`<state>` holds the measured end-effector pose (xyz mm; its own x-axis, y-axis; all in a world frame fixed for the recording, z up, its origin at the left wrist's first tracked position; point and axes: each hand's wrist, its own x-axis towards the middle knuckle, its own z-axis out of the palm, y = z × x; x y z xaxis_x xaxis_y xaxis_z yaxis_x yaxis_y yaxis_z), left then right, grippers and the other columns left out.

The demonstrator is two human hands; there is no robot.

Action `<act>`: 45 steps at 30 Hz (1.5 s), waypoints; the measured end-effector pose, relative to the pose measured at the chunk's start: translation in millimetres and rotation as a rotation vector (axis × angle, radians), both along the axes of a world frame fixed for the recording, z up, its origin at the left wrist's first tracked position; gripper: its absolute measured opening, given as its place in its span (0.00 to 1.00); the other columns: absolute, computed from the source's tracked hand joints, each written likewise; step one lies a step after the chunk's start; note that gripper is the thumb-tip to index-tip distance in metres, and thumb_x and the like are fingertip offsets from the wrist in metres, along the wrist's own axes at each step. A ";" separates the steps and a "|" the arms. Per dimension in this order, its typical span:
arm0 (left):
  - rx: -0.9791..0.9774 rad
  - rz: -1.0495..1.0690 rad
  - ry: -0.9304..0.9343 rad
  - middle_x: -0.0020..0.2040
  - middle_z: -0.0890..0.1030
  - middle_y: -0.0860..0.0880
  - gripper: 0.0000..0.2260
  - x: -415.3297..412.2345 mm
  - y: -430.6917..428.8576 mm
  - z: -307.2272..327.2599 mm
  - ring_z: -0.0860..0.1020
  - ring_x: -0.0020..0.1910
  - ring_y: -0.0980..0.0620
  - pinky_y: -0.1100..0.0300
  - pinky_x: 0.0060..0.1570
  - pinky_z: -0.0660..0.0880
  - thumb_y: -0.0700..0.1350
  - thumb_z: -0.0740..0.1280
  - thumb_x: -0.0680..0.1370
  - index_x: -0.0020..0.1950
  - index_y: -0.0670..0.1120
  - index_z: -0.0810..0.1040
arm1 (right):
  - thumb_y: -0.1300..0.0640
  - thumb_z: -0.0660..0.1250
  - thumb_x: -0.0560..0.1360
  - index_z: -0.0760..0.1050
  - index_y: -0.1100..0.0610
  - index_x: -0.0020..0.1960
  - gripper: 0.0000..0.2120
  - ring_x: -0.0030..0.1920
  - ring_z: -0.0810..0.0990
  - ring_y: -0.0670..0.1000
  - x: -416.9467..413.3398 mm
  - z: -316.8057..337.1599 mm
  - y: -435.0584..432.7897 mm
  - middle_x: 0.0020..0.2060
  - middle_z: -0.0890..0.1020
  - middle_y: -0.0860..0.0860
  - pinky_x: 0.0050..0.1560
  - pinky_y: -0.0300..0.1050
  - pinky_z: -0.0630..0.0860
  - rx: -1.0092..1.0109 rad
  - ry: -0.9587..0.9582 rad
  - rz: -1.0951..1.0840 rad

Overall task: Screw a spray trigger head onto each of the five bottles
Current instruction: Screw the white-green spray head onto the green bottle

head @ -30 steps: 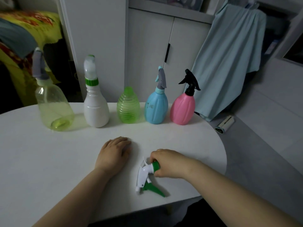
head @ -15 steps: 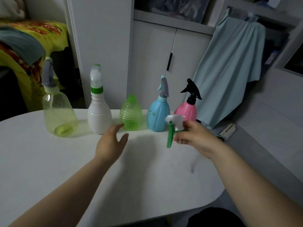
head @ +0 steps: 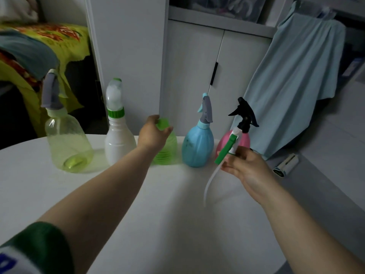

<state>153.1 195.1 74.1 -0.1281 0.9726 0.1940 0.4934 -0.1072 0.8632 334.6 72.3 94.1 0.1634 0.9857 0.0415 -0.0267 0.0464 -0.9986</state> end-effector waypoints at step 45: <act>0.124 -0.356 -0.168 0.47 0.71 0.66 0.24 -62.6 -122.9 -39.0 0.72 0.51 0.60 0.85 0.44 0.62 0.41 0.76 0.63 0.51 0.55 0.67 | 0.64 0.68 0.69 0.72 0.56 0.35 0.08 0.29 0.74 0.38 -109.0 28.2 9.3 0.31 0.76 0.48 0.32 0.27 0.70 0.185 -0.169 -0.064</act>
